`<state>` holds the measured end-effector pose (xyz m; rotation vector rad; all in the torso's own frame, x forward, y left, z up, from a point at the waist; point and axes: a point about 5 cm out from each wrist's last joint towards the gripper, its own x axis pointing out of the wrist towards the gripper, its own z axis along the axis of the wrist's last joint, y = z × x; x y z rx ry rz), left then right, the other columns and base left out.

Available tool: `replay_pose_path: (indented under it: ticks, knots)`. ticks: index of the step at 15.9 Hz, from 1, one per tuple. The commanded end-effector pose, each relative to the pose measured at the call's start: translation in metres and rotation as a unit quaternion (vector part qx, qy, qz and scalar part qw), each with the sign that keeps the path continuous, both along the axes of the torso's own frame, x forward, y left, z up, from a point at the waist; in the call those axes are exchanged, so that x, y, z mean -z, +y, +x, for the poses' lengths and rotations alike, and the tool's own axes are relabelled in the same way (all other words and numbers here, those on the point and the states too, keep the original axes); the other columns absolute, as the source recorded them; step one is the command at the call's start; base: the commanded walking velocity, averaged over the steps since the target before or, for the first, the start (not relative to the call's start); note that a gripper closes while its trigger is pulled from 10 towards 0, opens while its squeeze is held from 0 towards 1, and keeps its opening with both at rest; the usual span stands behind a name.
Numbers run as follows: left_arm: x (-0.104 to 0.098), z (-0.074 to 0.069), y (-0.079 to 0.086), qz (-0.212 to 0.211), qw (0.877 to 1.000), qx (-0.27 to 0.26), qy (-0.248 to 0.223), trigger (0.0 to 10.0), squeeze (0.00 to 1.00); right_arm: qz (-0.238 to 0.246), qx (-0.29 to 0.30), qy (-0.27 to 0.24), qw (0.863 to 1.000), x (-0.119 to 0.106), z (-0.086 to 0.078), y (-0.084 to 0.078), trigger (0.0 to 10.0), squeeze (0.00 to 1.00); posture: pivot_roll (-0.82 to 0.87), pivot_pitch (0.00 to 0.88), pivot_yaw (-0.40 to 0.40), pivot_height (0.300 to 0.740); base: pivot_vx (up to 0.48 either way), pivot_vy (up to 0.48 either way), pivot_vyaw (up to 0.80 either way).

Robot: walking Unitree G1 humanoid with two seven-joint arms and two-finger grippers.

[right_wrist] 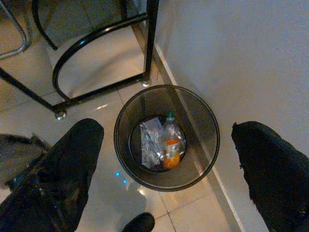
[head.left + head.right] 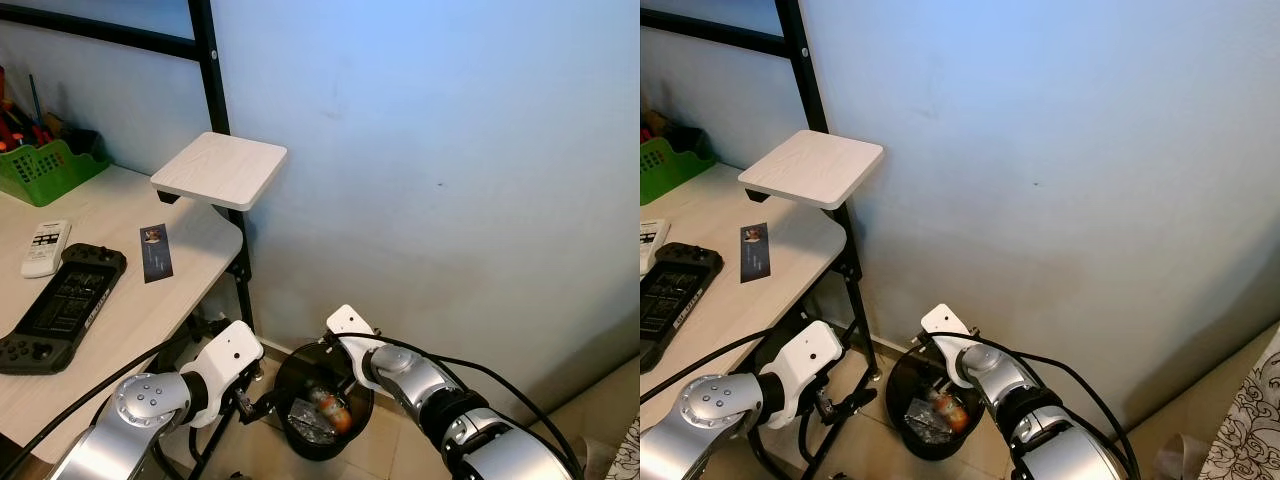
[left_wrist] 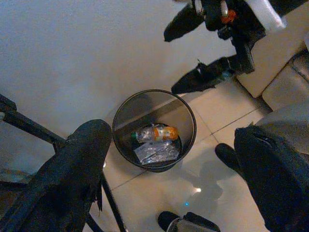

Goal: Clean up the room

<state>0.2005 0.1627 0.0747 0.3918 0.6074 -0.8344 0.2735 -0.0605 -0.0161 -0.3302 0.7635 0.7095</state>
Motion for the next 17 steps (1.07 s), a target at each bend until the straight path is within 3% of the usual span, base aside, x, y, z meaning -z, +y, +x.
replay_pose_path:
  ticks: [1, 3, 4, 6, 7, 9, 10, 12, 13, 17]
  knots:
    - [-0.002, 0.002, 0.002, 0.001, 1.000, -0.006, -0.008, 10.0, 0.00, 0.012, 0.011, -0.017, 1.000, -0.006, 0.007, -0.002, 10.0, 1.00, 0.07, 0.000, -0.022, 0.740, 0.000, 0.000, 0.00]
    - [-0.004, 0.005, 0.001, -0.015, 0.999, -0.033, -0.022, 10.0, 0.00, 0.033, 0.033, -0.029, 0.998, -0.009, 0.010, -0.006, 10.0, 1.00, 0.06, 0.000, -0.023, 0.740, 0.000, 0.000, 0.00]
    - [-0.009, 0.013, 0.000, -0.042, 0.993, -0.096, -0.052, 10.0, 0.00, 0.080, 0.075, -0.069, 0.992, -0.020, 0.016, -0.018, 10.0, 0.00, 0.06, 0.000, -0.023, 0.740, 0.000, 0.000, 0.00]
    - [-0.016, 0.022, -0.001, -0.057, 0.978, -0.170, -0.105, 10.0, 0.00, 0.131, 0.139, -0.143, 0.971, -0.044, 0.013, -0.042, 10.0, 0.00, 0.05, 0.000, -0.013, 0.740, 0.000, 0.000, 0.00]
    - [-0.016, 0.023, -0.001, -0.056, 0.975, -0.181, -0.113, 10.0, 0.00, 0.138, 0.150, -0.152, 0.967, -0.048, 0.011, -0.046, 10.0, 0.00, 0.04, 0.000, -0.010, 0.740, 0.000, 0.000, 0.00]
    - [-0.025, 0.023, -0.004, -0.075, 0.955, -0.238, -0.163, 10.0, 0.00, 0.165, 0.219, -0.245, 0.930, -0.087, -0.003, -0.079, 10.0, 0.00, 0.02, 0.000, 0.012, 0.740, 0.000, 0.000, 0.00]
    - [-0.026, 0.023, -0.004, -0.077, 0.950, -0.248, -0.173, 10.0, 0.00, 0.170, 0.223, -0.252, 0.926, -0.091, -0.006, -0.082, 10.0, 0.00, 0.01, 0.000, 0.015, 0.740, 0.000, 0.000, 0.00]
    - [-0.026, 0.016, -0.004, -0.099, 0.941, -0.283, -0.158, 10.0, 0.00, 0.196, 0.254, -0.276, 0.906, -0.110, -0.019, -0.092, 10.0, 0.00, 0.00, 0.000, 0.026, 0.740, 0.000, 0.000, 0.00]
    - [-0.026, 0.014, -0.004, -0.103, 0.939, -0.290, -0.156, 10.0, 0.00, 0.170, 0.261, -0.312, 0.898, -0.115, -0.022, -0.095, 10.0, 0.00, -0.01, 0.000, 0.024, 0.740, 0.000, 0.000, 0.00]
    - [-0.026, 0.014, -0.003, -0.100, 0.934, -0.300, -0.167, 10.0, 0.00, 0.191, 0.274, -0.244, 0.911, -0.108, -0.049, -0.089, 10.0, 0.00, 0.00, 0.000, 0.011, 0.740, 0.000, 0.000, 0.00]
